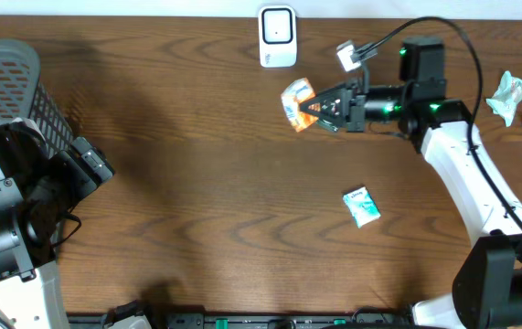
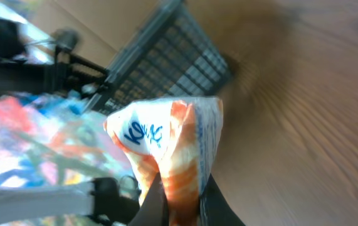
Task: Scan the item barcode
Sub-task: 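Hold the orange pack up against the scanner face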
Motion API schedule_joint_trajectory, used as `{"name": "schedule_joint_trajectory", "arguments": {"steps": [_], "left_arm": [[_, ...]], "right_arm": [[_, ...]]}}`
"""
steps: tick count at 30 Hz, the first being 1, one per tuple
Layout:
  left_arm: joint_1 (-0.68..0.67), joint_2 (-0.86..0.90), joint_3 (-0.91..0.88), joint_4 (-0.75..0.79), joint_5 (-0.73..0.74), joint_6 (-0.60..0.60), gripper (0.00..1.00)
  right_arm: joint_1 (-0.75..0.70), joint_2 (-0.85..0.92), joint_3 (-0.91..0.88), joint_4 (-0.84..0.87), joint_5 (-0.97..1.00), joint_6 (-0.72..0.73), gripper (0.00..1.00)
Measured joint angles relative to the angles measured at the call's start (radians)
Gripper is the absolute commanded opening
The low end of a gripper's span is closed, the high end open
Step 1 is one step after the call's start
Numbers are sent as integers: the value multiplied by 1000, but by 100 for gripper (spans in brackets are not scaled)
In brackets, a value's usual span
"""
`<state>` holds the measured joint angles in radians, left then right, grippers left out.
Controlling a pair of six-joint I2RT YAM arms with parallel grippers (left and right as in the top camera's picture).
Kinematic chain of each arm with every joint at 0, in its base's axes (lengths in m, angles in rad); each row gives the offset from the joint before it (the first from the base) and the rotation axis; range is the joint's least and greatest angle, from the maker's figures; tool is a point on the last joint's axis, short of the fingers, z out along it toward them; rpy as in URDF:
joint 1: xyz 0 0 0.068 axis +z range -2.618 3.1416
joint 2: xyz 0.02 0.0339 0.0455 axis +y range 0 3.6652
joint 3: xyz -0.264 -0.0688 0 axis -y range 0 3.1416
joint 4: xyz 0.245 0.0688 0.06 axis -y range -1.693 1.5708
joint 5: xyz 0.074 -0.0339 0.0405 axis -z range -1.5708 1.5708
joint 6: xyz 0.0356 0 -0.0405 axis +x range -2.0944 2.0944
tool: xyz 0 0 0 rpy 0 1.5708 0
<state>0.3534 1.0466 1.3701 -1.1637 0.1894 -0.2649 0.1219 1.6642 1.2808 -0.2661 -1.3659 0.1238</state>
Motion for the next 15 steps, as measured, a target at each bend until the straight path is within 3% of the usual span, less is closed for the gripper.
{"name": "schedule_joint_trajectory", "arguments": {"steps": [5,15], "left_arm": [[0,0,0,0,0,0,97],[0,0,0,0,0,0,98]], "right_arm": [[-38,0,0,36,-124,72,1],[-37,0,0,36,-164,98,1]]}}
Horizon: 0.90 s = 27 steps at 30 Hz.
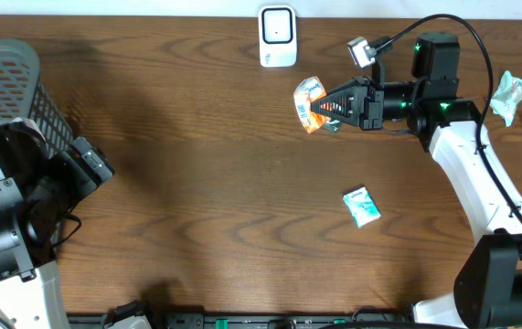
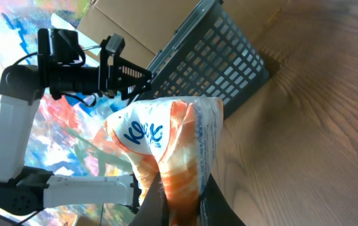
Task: Scan the item barcode
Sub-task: 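Hold the orange pack up against the scanner face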
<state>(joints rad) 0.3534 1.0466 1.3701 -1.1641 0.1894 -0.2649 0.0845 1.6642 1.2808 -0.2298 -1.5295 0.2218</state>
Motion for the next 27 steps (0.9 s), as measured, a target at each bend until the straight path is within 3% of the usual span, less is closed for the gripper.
{"name": "schedule_joint_trajectory", "arguments": {"steps": [13,27], "left_arm": [[0,0,0,0,0,0,98],[0,0,0,0,0,0,98]], "right_arm": [[7,0,0,0,-1,30,1],[49,0,0,0,76,328,1]]}}
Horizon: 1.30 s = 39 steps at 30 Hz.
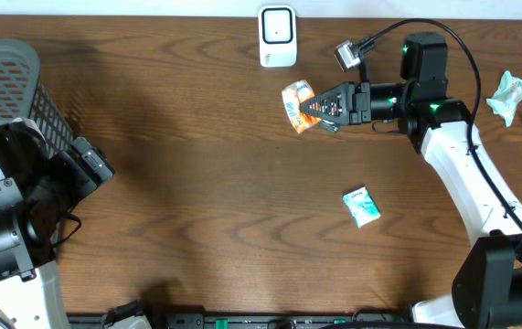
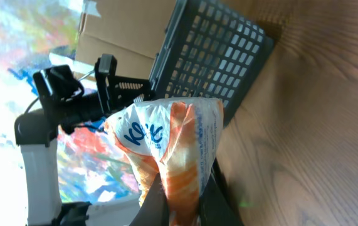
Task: Scan the item barcode
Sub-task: 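Hold the orange pack up against the scanner face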
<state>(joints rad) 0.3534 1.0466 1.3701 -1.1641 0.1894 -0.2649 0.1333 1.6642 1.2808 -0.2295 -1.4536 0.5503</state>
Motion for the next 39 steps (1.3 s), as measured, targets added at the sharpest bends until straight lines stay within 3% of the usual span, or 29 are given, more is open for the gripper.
{"name": "schedule_joint_trajectory", "arguments": {"steps": [11,14,17,19,24,32,39], "left_arm": [[0,0,0,0,0,0,97],[0,0,0,1,0,0,97],[0,0,0,0,0,0,98],[0,0,0,0,0,0,98],[0,0,0,0,0,0,98],[0,0,0,-1,0,0,98],[0,0,0,-1,0,0,98]], "right_arm": [[6,0,2,-35,154,-17,1],[67,1,3,-200,492,-110,1],[175,11,2,-267,967,-201,1],[246,21,1,-267,1242,-282,1],[377,30,1,-143,1598,-494,1],[381,197,35,141,1735,-670,1],[340,530,541,-6,1729,-831,1]]}}
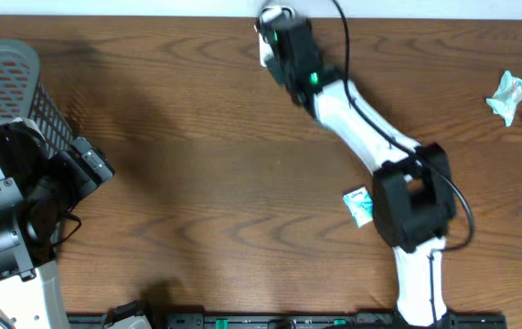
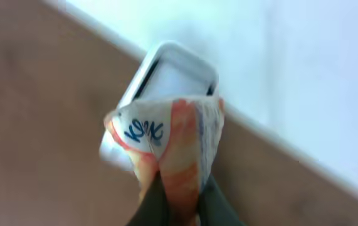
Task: Scan the item barcode
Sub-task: 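Hold the orange pack up against the scanner face, then carry the orange pack right and drop it at the table edge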
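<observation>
In the right wrist view my right gripper (image 2: 177,188) is shut on an orange-and-white snack packet (image 2: 172,144) with blue lettering, pinched at its lower end. The packet is held right in front of the white barcode scanner (image 2: 175,78), whose pale window faces it. In the overhead view my right arm reaches across to the table's far edge, and its wrist (image 1: 292,50) covers most of the scanner (image 1: 270,13) and all of the packet. My left gripper (image 1: 91,166) rests at the left side, far from both; its jaws do not show clearly.
A grey mesh basket (image 1: 5,82) stands at the far left. A small teal packet (image 1: 361,206) lies mid-right on the table. Two more packets (image 1: 507,96) sit at the right edge. The table's far edge and a white wall lie just behind the scanner.
My right arm has moved left and to the far edge with the packet still in its jaws. The packet was to the right of the scanner and is now held directly before it.
My right gripper held the orange packet in the air to the right of the scanner at every earlier moment, shifting slightly and turning its wrist. Now the packet is up against the scanner's face. The left arm has stayed still throughout.
</observation>
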Motion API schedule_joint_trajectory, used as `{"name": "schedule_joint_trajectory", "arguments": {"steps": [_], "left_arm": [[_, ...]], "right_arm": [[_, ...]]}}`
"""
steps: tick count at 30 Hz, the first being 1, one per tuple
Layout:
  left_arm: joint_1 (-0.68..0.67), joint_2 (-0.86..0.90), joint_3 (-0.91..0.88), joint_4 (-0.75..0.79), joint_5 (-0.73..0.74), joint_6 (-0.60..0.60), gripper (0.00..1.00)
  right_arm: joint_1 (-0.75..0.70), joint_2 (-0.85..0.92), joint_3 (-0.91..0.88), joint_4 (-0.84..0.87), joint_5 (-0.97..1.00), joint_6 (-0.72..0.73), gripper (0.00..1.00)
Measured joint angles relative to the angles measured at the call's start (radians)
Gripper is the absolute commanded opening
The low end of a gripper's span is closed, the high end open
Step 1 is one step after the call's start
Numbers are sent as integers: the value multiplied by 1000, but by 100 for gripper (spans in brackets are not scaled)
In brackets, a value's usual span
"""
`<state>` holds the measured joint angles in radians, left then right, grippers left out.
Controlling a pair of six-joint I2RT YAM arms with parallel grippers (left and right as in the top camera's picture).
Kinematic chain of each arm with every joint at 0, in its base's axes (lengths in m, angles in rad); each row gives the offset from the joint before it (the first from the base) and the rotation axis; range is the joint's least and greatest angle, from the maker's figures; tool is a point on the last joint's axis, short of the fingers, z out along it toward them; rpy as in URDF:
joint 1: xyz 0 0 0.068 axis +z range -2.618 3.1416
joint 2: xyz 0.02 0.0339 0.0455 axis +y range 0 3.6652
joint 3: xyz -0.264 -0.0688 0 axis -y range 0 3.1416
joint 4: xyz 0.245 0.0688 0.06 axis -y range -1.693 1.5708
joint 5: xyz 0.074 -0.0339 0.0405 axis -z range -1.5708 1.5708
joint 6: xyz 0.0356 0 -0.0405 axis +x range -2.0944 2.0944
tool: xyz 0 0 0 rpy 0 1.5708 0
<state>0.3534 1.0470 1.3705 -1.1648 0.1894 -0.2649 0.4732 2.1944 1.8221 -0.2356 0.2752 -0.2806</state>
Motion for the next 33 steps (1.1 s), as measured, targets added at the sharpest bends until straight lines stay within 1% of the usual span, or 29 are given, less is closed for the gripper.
{"name": "schedule_joint_trajectory", "arguments": {"steps": [2,4,6,8,12,19,27,30,32,33], "left_arm": [[0,0,0,2,0,0,98],[0,0,0,0,0,0,98],[0,0,0,0,0,0,98],[0,0,0,1,0,0,98],[0,0,0,1,0,0,98],[0,0,0,1,0,0,98],[0,0,0,1,0,0,98],[0,0,0,0,0,0,98],[0,0,0,1,0,0,97],[0,0,0,2,0,0,98]], "right_arm": [[-10,84,170,-3,9,-63,1],[-16,156,298,3,27,-134,1],[-23,209,373,11,53,-206,1],[-28,269,408,48,76,-295,1],[-29,333,408,60,91,-368,1],[-28,367,409,63,107,-385,1],[-36,353,410,25,168,-347,1],[-69,310,410,-46,177,-309,1],[-111,266,410,-124,188,-286,1],[-169,218,411,-187,211,-254,1]]}}
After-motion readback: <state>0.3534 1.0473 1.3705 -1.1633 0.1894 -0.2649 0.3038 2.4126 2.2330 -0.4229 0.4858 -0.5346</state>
